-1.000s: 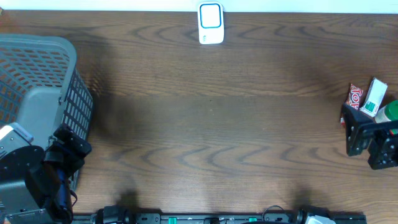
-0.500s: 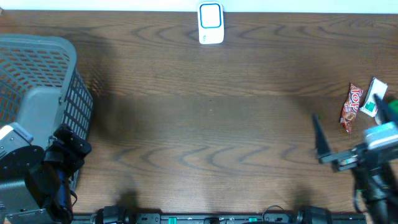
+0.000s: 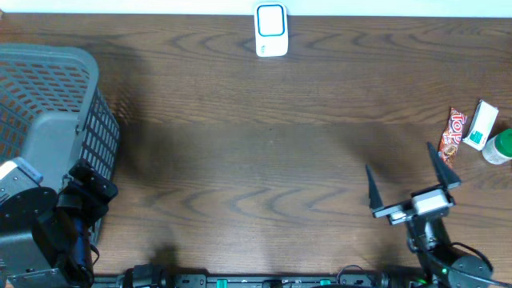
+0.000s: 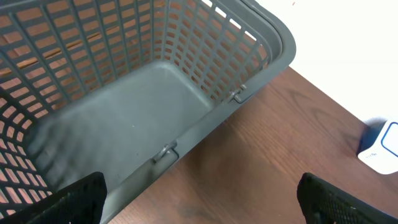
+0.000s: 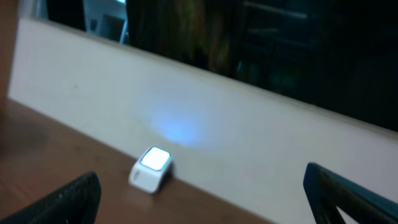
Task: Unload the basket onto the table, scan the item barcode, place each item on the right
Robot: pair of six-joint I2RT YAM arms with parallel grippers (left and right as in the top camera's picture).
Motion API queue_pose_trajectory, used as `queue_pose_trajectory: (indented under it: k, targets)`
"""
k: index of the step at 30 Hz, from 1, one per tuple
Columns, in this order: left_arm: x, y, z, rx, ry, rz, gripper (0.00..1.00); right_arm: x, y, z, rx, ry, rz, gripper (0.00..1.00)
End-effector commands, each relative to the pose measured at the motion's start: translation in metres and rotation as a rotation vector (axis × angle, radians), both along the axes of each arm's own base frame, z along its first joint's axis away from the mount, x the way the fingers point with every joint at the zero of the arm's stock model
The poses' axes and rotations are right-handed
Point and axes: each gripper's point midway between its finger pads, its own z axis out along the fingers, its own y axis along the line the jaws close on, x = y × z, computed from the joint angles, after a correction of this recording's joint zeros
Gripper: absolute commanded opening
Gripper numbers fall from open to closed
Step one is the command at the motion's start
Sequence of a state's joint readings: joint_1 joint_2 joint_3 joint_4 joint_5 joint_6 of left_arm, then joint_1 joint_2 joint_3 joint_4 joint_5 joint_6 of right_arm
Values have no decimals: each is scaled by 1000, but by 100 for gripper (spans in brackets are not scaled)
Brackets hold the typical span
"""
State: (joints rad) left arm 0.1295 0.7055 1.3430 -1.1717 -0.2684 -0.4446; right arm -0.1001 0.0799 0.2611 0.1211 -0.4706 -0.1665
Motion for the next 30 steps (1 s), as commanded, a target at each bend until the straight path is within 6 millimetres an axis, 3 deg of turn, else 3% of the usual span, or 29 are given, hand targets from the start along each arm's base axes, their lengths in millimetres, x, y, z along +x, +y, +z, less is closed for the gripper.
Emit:
queue_pose_trajectory:
  k: [1,5,8,24,30]
  targets:
    - [-2,3,1,12,2,13,98,1,-8,-13,153,20,-11,99]
    - [-2,3,1,12,2,13,98,17,-44,-34,427,73,-151,99]
    - [-2,3,1,12,2,13,98,23,-61,-50,478,66,-238,99]
    - [-2,3,1,12,2,13,98,35,-73,-150,491,425,-388,99]
    - [-2,3,1,11,2,13,98,35,-68,-149,482,426,-367,99]
